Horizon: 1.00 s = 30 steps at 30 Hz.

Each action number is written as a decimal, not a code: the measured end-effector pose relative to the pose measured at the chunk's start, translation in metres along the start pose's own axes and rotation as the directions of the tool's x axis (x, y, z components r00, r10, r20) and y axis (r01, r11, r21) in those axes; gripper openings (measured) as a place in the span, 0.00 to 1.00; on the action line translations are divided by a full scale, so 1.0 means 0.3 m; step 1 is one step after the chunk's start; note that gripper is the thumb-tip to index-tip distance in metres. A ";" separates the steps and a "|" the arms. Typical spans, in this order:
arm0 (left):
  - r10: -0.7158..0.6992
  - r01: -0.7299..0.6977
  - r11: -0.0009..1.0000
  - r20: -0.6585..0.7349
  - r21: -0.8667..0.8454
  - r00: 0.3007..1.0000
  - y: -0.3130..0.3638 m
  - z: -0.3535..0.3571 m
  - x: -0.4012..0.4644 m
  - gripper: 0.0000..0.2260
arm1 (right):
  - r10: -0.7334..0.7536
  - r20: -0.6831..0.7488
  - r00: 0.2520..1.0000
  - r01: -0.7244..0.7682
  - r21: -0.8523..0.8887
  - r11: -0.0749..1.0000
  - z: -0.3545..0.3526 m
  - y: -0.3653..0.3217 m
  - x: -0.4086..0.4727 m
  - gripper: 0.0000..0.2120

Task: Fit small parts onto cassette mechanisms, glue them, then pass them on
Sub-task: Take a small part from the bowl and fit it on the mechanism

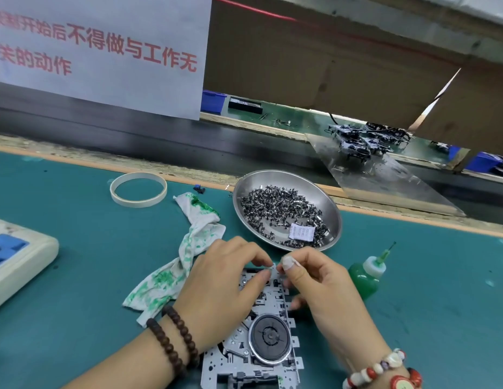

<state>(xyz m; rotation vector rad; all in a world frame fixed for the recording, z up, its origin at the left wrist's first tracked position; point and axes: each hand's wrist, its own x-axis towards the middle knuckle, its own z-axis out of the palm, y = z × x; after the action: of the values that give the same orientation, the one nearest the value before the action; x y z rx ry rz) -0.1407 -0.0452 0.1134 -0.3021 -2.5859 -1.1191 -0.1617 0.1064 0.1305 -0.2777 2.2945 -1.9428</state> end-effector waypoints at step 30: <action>-0.066 0.060 0.965 -0.014 -0.255 0.998 0.011 -0.011 0.014 0.09 | -0.018 0.009 1.000 0.018 0.029 0.999 -0.006 -0.006 -0.006 0.03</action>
<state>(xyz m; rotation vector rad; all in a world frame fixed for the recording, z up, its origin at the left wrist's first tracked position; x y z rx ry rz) -0.1429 -0.0451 0.1191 -0.2634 -2.4480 -1.4721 -0.1604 0.1081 0.1325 -0.3051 2.2643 -1.9767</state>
